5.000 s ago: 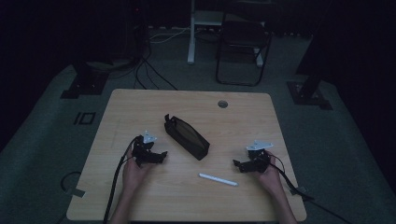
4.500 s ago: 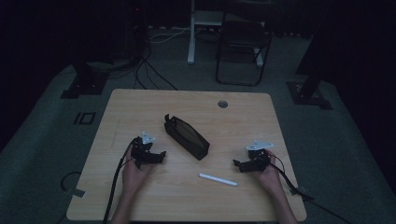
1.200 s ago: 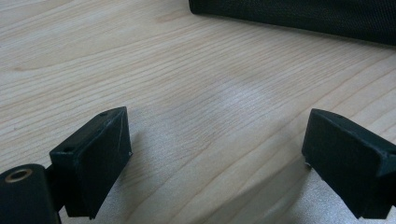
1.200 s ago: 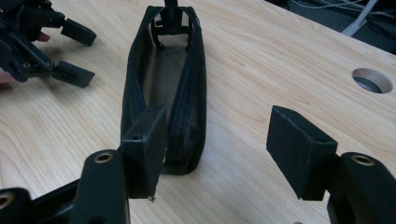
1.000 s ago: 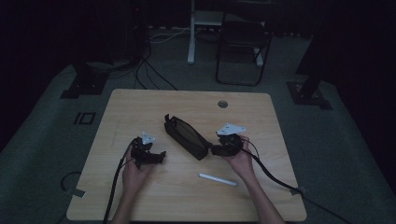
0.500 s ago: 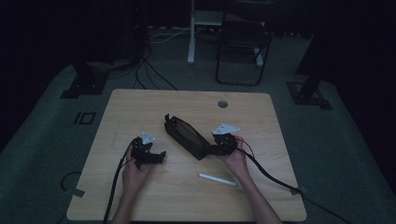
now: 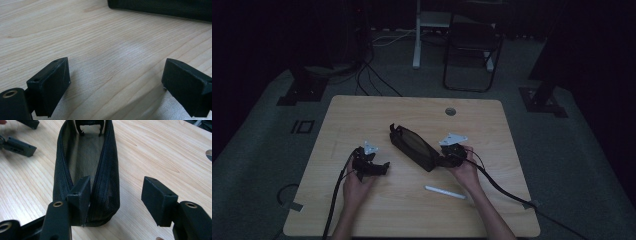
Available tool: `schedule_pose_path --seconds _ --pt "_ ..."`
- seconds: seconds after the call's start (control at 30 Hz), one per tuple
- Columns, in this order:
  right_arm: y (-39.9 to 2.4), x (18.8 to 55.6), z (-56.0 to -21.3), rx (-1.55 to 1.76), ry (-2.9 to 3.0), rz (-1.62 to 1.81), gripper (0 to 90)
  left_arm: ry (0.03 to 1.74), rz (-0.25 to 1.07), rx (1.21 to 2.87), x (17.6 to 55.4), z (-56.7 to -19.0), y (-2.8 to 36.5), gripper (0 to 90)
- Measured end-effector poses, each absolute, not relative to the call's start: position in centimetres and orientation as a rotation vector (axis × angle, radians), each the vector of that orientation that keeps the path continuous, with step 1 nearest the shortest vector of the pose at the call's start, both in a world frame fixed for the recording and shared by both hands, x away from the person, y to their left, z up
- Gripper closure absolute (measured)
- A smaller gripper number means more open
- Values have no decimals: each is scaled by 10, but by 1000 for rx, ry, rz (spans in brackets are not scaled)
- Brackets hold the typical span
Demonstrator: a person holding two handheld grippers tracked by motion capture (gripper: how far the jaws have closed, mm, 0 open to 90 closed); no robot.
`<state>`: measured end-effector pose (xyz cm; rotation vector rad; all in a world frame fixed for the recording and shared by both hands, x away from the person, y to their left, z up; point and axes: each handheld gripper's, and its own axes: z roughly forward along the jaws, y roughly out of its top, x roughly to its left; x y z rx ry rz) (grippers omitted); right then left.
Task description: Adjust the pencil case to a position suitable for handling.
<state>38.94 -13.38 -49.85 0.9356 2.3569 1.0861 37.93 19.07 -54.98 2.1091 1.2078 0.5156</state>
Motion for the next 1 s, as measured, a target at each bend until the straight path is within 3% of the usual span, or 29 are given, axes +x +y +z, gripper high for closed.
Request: schedule_pose_path --seconds 1.0 --pt "-192 360 -499 1004 2348 1073 417 1209 516 2108 379 -550 191 83"
